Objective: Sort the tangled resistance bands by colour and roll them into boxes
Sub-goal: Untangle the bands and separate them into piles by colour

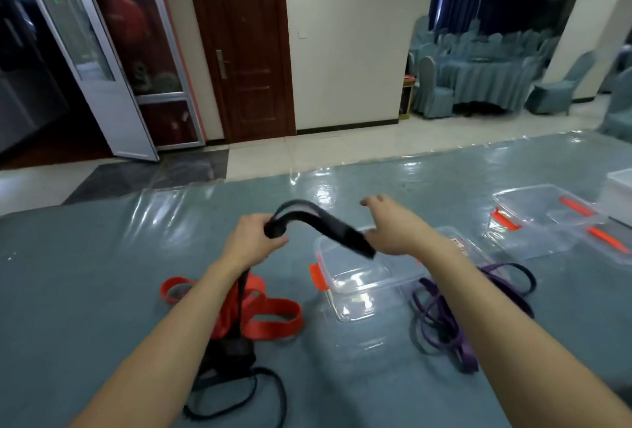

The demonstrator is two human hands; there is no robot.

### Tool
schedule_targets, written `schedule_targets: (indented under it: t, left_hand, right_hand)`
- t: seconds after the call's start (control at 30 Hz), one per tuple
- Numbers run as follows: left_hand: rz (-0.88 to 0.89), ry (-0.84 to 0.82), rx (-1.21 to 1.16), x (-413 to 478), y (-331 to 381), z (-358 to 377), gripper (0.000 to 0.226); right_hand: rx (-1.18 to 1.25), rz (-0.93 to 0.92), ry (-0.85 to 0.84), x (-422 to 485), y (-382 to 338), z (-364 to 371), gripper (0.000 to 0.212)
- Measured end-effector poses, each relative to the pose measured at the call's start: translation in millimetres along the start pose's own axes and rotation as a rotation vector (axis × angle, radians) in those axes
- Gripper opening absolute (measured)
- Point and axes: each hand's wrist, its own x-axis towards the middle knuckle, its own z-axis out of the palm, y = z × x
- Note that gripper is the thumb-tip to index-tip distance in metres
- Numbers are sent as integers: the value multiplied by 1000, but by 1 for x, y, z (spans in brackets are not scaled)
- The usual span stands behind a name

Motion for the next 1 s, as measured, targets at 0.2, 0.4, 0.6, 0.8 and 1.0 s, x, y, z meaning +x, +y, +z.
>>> schedule_targets:
  t: [0.2, 0.4, 0.6, 0.8, 1.0]
  left_hand:
    - [281, -147, 500, 13, 76, -22, 29]
    - [264, -45, 148, 14, 109, -35, 38]
    - [-39, -277, -312, -31, 80, 69, 10]
    - [-256, 260, -372, -2, 96, 45, 36]
    - [-102, 291, -200, 21, 173, -13, 18]
  right_hand:
    - [311, -281, -121, 24, -34, 29, 133]
    - [706, -376, 70, 45, -15, 1, 27]
    - [920, -416, 147, 39, 30, -46, 24]
    - [425, -308, 138, 33, 114, -34, 35]
    - [139, -149, -21, 14, 194, 9, 88]
